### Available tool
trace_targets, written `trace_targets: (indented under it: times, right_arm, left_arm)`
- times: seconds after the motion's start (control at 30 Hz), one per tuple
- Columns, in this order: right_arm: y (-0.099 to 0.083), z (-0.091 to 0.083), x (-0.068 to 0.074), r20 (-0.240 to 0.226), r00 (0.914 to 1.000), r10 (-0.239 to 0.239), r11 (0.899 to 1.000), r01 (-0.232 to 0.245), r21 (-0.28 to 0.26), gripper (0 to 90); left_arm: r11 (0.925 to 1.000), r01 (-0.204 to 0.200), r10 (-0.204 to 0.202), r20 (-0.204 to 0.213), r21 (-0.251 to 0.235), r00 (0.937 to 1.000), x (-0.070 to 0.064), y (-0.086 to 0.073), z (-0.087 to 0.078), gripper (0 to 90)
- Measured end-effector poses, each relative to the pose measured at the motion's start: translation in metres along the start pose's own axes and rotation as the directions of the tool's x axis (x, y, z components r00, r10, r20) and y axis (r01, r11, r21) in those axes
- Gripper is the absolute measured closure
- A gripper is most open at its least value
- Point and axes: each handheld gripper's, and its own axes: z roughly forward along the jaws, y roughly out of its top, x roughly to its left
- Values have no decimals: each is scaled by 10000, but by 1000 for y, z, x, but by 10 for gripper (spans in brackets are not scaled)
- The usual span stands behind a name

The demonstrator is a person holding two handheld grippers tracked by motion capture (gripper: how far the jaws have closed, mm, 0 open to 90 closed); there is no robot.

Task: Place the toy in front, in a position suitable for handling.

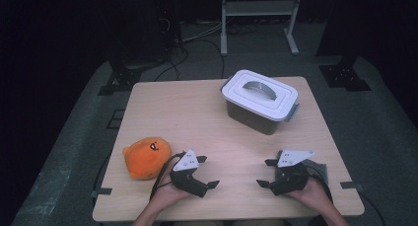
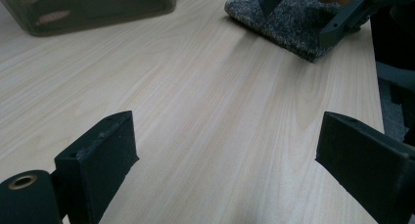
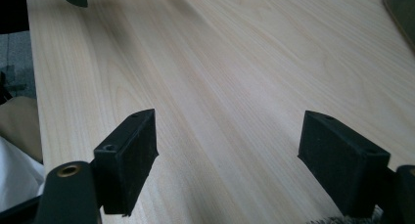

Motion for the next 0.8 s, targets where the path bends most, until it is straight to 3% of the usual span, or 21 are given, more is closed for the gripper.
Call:
trace_targets:
  times: [0.27, 0.5, 0.63, 0.8]
  right_arm:
    - [-2, -1, -1, -30, 10000, -20, 10000, 20, -24, 207]
    - [0, 0, 3, 35, 9997, -241, 9996, 240, 126, 207]
    - [1, 2, 5, -160, 9996, -245, 9996, 247, 138, 207]
    - [0, -1, 2, -164, 9998, -104, 9999, 104, -18, 207]
  left_arm:
    - [9999, -66, 66, 1, -76, 10000, -2, 3, -2, 73]
    - [9980, -61, 52, -137, -622, 9999, -1, 8, -16, 73]
    - [9941, -141, 106, -328, -1078, 9994, 1, 15, -30, 74]
    - [9892, -201, 63, -949, -1452, 9955, 10, 17, -47, 73]
